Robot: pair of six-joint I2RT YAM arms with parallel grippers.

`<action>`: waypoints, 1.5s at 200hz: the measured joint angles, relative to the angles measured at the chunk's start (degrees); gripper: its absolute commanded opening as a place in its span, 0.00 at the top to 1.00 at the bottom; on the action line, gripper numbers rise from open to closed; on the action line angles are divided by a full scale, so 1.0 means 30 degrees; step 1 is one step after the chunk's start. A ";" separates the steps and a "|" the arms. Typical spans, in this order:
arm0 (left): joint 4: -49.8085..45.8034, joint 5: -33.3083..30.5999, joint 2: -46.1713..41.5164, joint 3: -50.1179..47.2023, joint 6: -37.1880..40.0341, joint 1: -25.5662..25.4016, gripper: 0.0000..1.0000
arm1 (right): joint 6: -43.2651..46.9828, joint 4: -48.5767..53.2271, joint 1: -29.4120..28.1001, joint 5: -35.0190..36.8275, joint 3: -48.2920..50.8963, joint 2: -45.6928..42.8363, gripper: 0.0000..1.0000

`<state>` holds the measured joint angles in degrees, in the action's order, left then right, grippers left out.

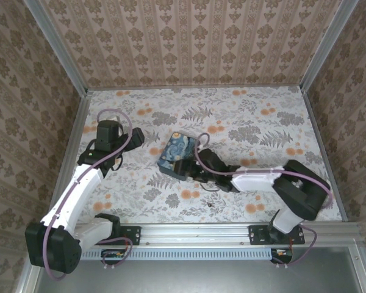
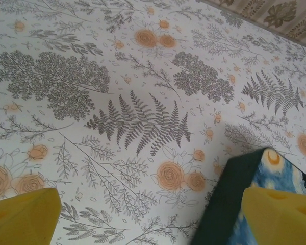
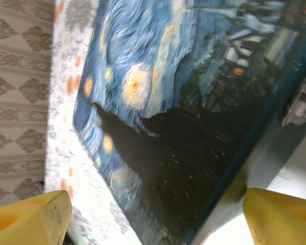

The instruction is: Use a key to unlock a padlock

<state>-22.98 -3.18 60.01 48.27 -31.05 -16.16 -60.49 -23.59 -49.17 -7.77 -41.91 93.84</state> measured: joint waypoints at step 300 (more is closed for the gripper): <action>0.4656 0.1719 0.8422 -0.0175 -0.4240 -0.5268 0.00 | 0.3053 0.5042 0.6346 -0.3483 -0.3687 0.0714 0.34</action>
<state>-9.02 1.98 85.27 47.75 -43.77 -31.97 -51.33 -8.47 -30.13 -18.22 -52.97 95.98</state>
